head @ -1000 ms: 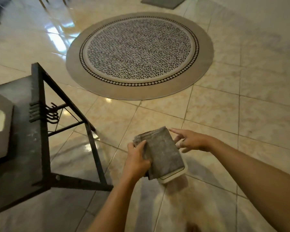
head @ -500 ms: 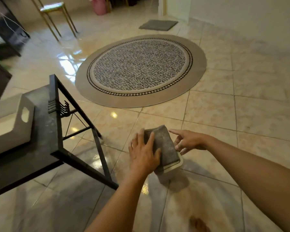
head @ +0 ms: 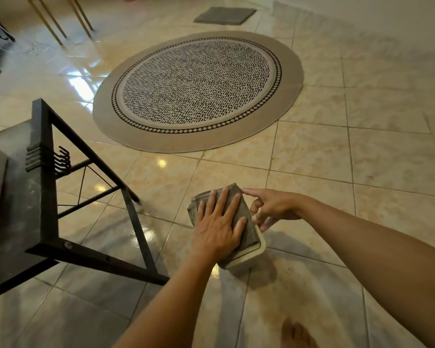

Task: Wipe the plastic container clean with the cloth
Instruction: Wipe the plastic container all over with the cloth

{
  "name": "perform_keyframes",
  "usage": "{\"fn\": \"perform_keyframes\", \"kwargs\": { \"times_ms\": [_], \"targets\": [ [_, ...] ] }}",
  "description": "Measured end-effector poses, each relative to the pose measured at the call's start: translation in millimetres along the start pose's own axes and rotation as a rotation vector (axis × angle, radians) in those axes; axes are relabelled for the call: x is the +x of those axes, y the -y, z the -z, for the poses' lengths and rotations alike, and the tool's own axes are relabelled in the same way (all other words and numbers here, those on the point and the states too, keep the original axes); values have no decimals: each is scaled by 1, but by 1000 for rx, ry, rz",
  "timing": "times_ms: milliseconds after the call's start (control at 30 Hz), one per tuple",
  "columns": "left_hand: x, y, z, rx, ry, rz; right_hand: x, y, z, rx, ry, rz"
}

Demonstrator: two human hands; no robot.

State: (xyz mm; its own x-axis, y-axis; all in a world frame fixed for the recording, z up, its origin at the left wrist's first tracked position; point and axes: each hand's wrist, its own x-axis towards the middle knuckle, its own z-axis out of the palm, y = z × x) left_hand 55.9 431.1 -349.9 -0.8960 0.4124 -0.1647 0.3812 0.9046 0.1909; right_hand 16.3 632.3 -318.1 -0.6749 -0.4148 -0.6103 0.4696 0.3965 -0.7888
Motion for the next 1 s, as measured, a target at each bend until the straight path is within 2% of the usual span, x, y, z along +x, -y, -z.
{"fn": "perform_keyframes", "kwargs": {
  "times_ms": [233, 367, 700, 900, 1000],
  "targets": [
    [-29, -8, -13, -73, -37, 116, -1, -2, -6, 3, 2, -18],
    [-23, -7, -12, -63, -32, 115, 6, 6, -6, -50, -19, 26],
    [0, -8, -2, -32, -56, 98, 8, -2, -5, -2, -5, 68],
    [-13, -13, -9, 7, -19, 9, 7, -1, -6, 4, -10, 73],
    [-2, 1, -1, -31, -15, 77, 5, 0, -8, 15, -31, 73]
  ]
}}
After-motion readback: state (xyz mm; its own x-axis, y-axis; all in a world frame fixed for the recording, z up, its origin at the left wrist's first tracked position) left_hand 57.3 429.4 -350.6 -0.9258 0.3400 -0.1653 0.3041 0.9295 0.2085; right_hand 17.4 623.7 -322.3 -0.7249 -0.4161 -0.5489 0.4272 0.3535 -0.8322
